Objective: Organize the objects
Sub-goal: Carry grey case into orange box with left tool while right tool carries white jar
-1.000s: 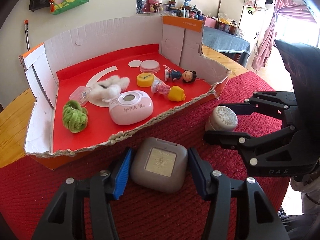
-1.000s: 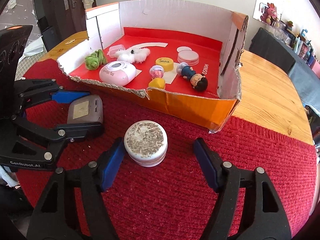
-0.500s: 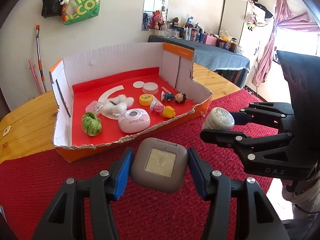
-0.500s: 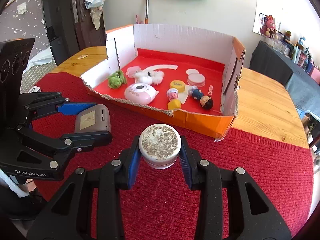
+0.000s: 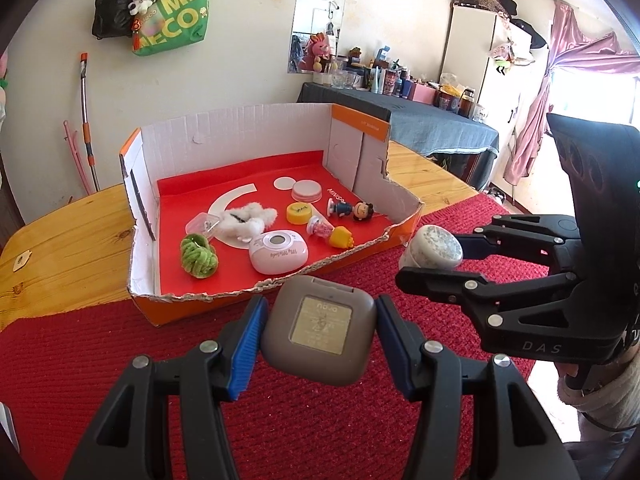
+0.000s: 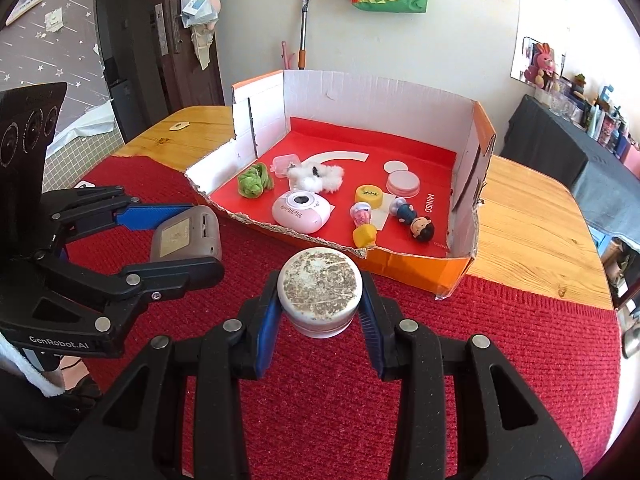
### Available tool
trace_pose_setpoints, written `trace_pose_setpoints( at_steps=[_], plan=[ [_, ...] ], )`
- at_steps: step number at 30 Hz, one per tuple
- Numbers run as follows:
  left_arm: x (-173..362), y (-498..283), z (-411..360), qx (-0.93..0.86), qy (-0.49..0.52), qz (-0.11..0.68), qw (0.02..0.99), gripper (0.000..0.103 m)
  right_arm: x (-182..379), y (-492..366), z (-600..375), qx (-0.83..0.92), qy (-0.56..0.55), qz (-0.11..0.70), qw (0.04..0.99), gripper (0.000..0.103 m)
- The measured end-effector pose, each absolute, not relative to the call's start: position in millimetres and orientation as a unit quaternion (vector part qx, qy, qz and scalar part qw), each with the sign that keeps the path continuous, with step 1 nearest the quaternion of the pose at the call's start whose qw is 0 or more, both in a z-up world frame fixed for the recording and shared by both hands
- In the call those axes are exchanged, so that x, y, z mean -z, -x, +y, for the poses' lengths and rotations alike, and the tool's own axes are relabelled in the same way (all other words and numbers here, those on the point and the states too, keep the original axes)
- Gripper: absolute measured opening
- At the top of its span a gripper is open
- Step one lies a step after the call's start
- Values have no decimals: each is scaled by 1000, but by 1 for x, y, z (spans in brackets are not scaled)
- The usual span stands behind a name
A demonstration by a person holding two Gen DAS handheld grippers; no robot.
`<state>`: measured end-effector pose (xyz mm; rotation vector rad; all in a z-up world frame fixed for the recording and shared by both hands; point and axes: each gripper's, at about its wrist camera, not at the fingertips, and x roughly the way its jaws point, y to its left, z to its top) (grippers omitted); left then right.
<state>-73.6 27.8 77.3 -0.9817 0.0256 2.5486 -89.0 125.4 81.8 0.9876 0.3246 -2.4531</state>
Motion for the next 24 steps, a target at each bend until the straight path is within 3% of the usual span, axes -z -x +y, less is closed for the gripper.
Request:
trace_pose_setpoints(
  at_steps=[13,24],
  plan=[
    [-91,87,22,-917,345,3,200,57,-89,104,121,894,-361,115,241,35],
    [-106,175,10,-909,379,-24,170,57,-111,181,96,892,-374,154,199,35]
  ],
)
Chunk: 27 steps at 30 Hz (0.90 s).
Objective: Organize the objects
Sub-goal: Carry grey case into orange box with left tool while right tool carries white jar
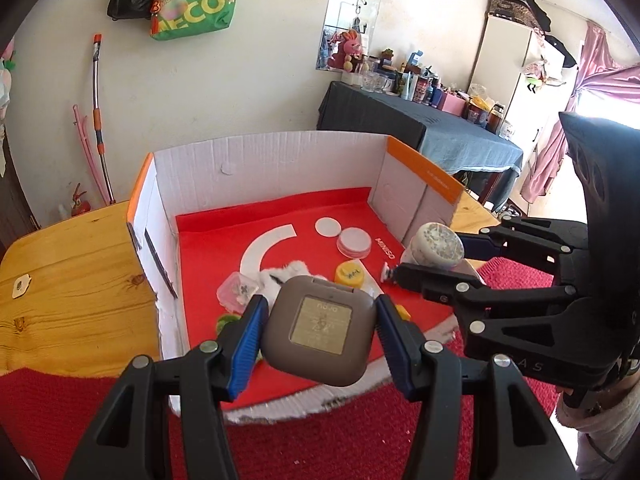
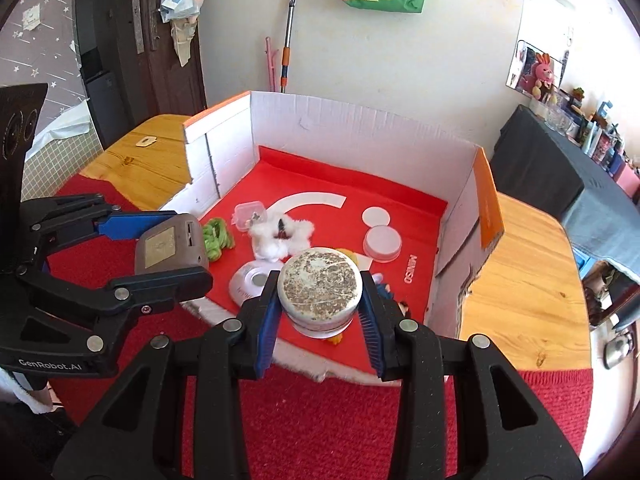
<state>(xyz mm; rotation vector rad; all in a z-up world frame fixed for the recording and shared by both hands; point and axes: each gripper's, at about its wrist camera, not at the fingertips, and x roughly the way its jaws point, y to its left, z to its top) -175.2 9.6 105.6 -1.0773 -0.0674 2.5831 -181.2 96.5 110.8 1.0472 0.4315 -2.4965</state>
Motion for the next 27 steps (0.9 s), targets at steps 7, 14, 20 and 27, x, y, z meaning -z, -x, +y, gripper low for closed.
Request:
trace_pose_setpoints(
  at_steps=[7,14,20,27],
  plan=[
    [-100,239,0,-894,418,-59,150,57,-105,243,87,877,-413,161,184,35],
    [-87,275,-1,-889,438,-61,121,57,-90,291,86,866,-449,154,159,35],
    [-74,295,-1,-881,455,-69,105,57,-79,323,89,855,-474,160,134,35],
    [-61,309,-1,-875,470,-86,85,57,-69,346,92,846,-495,162,114,35]
  ],
)
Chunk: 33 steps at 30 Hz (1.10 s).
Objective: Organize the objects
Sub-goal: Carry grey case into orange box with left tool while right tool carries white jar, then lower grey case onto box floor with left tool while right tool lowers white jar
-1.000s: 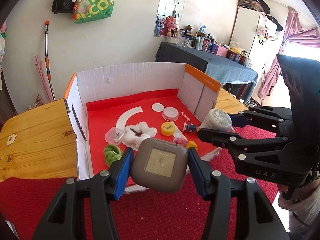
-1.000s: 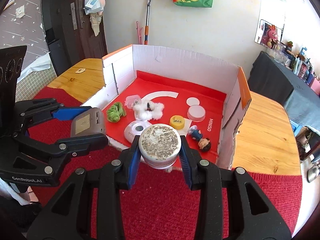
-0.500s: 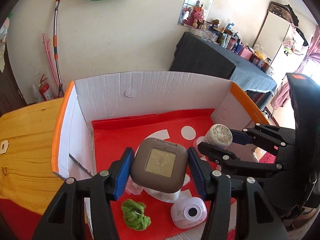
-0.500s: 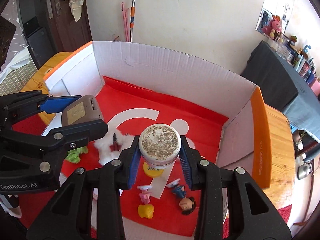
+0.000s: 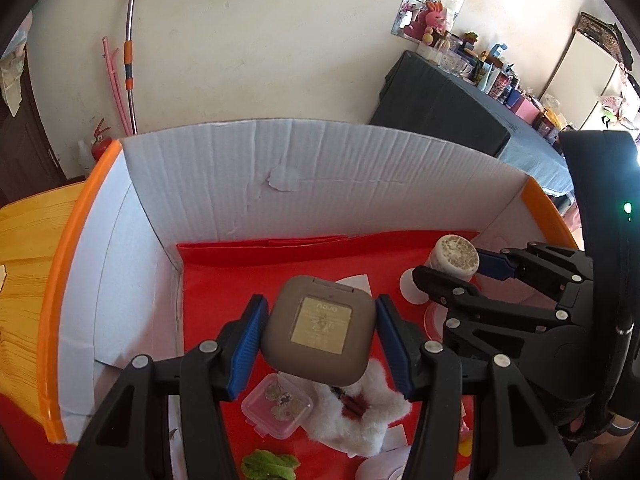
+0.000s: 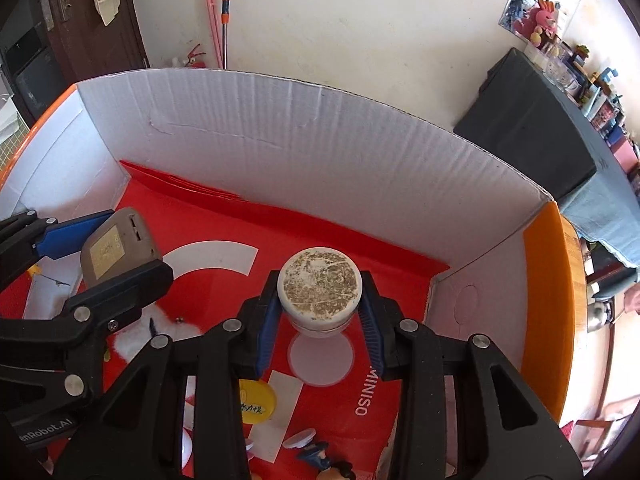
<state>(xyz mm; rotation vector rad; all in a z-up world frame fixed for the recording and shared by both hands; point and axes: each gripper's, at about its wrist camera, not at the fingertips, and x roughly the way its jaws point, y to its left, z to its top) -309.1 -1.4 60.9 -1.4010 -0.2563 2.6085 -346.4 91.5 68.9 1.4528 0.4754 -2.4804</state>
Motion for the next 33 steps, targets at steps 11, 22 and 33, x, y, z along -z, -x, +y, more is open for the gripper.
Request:
trace_pose_setpoints(
  at_steps=[11,22,33],
  plan=[
    [-43,319,-2,-861,493,-105,68,57,-55,363,99,836,-516,150,109,35],
    [-36,319,-4,-860,497,-107,55,57,-47,365,101,833,-521,154,108,35],
    [-34,319,-4,-858,501,-102,55,57,-45,360,100,835,-517,154,109,35]
  ],
)
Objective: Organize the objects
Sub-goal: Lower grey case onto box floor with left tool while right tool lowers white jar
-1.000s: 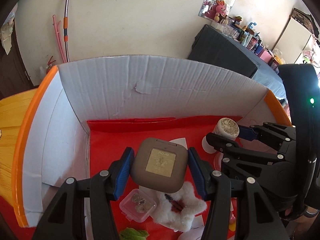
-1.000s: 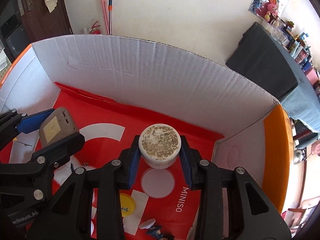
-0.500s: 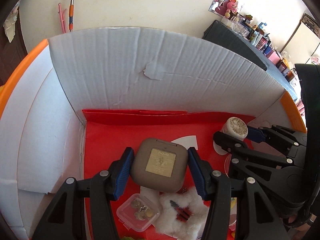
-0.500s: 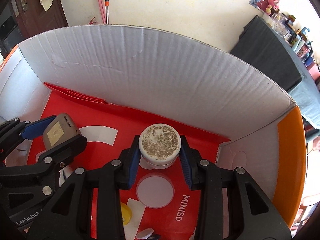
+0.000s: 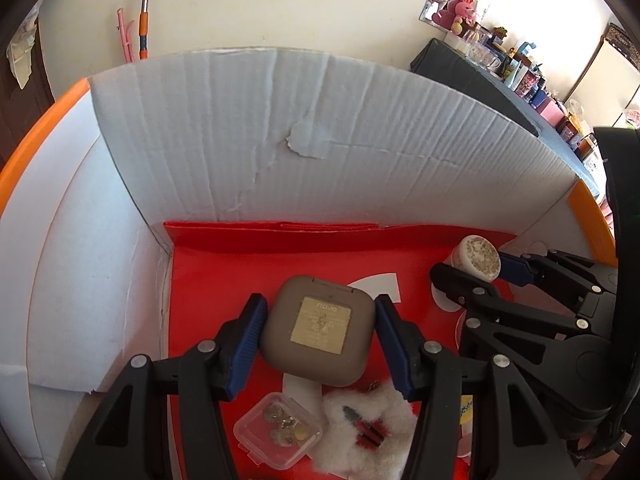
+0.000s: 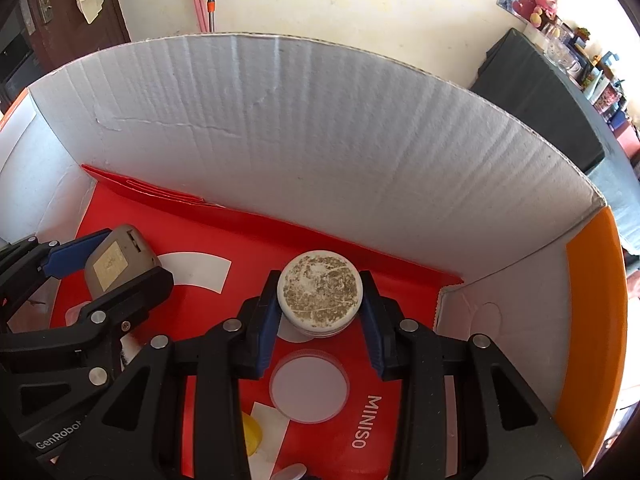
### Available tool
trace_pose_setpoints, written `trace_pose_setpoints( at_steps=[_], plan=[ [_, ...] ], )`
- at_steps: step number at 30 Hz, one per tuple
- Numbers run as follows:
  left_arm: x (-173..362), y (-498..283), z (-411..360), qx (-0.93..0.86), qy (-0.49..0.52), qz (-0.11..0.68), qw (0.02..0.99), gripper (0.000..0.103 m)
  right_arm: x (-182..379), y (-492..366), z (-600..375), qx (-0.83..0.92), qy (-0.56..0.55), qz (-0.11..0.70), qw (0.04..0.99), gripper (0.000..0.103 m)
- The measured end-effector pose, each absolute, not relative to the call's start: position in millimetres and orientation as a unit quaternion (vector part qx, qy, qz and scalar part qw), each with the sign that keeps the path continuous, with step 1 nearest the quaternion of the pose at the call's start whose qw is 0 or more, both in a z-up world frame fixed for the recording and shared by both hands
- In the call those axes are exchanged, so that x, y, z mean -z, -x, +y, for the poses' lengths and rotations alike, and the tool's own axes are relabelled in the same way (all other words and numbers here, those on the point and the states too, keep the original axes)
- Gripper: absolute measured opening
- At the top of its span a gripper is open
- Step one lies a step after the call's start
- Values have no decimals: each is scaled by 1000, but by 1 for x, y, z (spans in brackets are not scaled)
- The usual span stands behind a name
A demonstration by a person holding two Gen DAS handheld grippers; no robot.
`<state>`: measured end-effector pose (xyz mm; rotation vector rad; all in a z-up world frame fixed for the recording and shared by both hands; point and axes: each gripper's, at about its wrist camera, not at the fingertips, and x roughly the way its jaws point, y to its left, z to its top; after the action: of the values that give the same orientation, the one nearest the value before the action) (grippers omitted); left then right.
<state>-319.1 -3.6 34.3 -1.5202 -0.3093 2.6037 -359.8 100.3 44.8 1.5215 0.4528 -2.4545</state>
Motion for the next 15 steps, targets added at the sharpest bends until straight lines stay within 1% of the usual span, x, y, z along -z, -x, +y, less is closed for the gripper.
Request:
trace_pose_setpoints(
  at_steps=[11,15],
  plan=[
    [-33,320,2,-858,503,-84,55,57,-44,351,101,833,-518,155,113,35],
    [-33,321,3,-859,504,-75,55,58,-44,350,102,833,-518,156,113,36]
  ],
)
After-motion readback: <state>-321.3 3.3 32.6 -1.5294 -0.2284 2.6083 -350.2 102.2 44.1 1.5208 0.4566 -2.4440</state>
